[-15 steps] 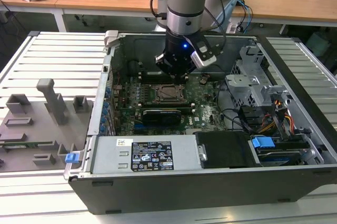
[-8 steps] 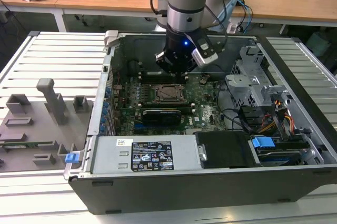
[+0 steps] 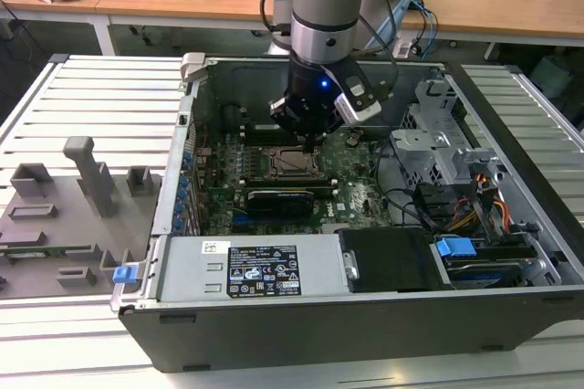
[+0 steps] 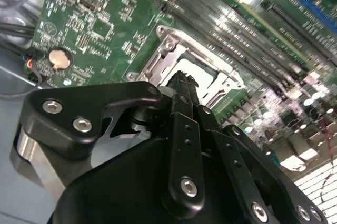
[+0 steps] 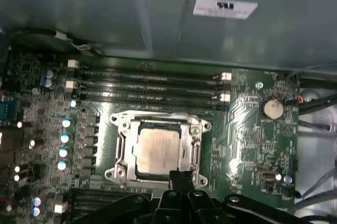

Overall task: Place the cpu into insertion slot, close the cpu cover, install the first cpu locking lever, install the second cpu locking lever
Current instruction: 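Install the second cpu locking lever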

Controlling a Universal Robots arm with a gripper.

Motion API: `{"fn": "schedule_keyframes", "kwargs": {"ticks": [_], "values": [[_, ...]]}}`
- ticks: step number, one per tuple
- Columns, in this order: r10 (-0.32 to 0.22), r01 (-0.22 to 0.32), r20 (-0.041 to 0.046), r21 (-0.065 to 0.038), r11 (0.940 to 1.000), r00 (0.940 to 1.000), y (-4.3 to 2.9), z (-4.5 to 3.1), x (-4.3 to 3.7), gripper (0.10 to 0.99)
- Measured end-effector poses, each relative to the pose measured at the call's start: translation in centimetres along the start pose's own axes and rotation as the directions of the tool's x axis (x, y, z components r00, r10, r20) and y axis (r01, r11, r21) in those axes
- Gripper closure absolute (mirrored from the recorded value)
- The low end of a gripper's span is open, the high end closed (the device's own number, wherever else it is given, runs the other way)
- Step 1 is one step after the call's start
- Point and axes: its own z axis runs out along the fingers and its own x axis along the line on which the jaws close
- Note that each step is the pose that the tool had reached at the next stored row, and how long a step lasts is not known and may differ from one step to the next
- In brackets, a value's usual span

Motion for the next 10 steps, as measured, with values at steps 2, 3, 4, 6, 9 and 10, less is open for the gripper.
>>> {"fn": "schedule_keyframes", "kwargs": {"ticks": [2,3,4,6,9,10], "values": [[0.001,-0.001,-0.0039,-0.021,0.9998,1.0000,-0.51,0.02,0.04,0.980],[0.001,-0.001,-0.0030,-0.038,0.9993,1.0000,-0.61,0.03,0.04,0.980],[0.002,-0.002,-0.0011,-0.067,0.9977,1.0000,-0.76,0.02,0.05,0.980],[0.002,-0.002,0.0005,-0.089,0.9960,1.0000,-0.97,0.06,0.07,0.980],[0.002,-0.002,0.0007,-0.092,0.9958,1.0000,-1.51,0.15,0.12,0.980],[0.002,-0.002,0.0006,-0.092,0.9958,1.0000,-1.70,0.18,0.13,0.980]]}}
